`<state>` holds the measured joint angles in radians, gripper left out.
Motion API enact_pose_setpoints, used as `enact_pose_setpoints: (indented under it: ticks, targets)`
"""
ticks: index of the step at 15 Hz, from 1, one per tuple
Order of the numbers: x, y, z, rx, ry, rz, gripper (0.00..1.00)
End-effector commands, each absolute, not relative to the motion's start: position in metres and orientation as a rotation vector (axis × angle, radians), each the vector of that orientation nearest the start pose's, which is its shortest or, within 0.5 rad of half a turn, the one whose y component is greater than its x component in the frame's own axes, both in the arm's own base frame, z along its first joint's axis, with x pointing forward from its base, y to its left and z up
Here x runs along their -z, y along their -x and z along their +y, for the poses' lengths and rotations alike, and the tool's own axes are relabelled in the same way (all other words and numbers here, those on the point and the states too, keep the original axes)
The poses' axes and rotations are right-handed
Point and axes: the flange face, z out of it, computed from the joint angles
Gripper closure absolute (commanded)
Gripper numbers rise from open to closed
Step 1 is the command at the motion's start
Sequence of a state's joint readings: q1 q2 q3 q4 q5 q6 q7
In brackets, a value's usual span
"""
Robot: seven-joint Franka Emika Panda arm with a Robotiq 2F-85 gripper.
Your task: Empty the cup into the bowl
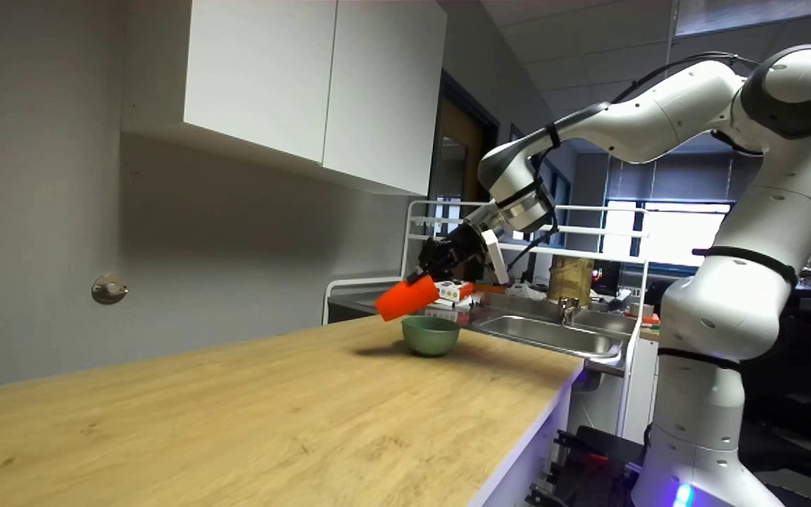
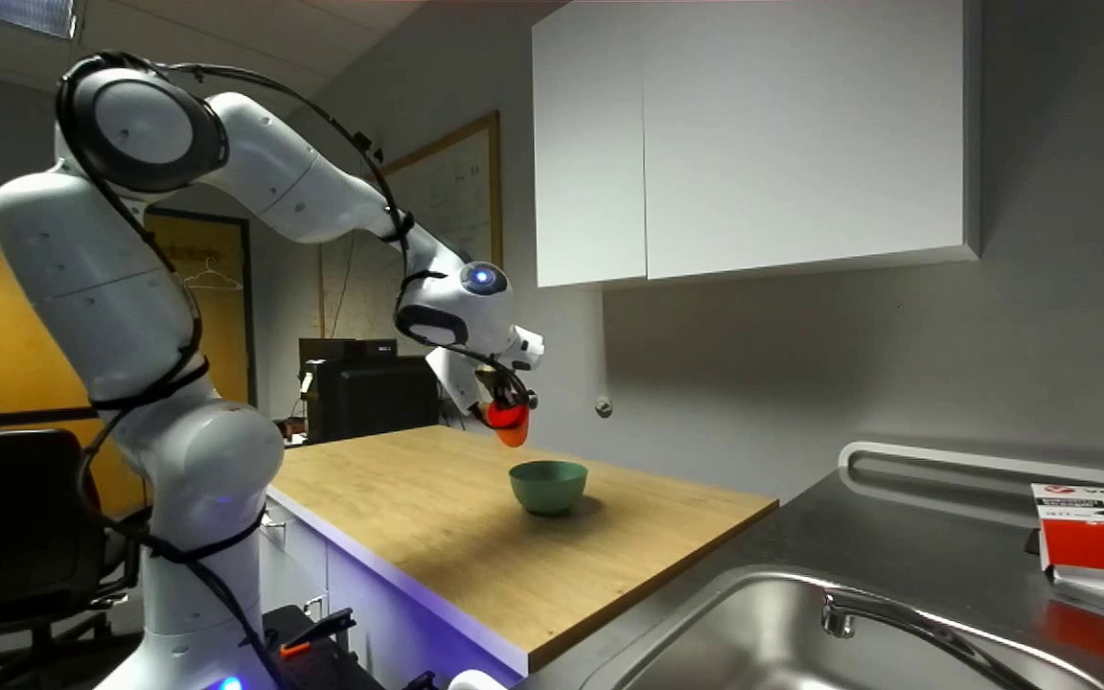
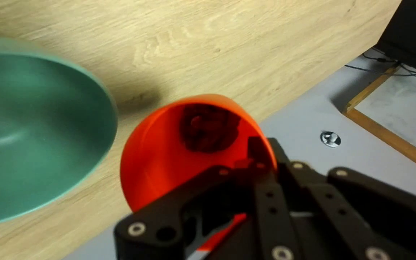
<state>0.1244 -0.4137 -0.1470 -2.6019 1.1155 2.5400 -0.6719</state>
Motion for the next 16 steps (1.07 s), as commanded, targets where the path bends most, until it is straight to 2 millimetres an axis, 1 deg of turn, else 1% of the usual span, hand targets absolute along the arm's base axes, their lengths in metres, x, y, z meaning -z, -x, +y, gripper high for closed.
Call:
enact_pose_setpoints:
  ticks: [1, 4, 7, 10, 12, 16]
  targets:
    - [-0.439, -0.449, -0.032, 0.685, 2.318, 0.149, 0.98]
    - [-0.445, -0.461, -0.041, 0.687, 2.272, 0.084, 0.98]
    - [-0.439, -0.468, -0.054, 0.69, 2.192, 0.052, 0.98]
    - [-0.419, -0.472, -0.071, 0.696, 2.094, 0.046, 0.98]
    - [-0.401, -0.475, -0.08, 0.695, 2.028, 0.046, 0.98]
    - [-0.378, -0.481, -0.092, 0.681, 1.945, 0.033, 0.98]
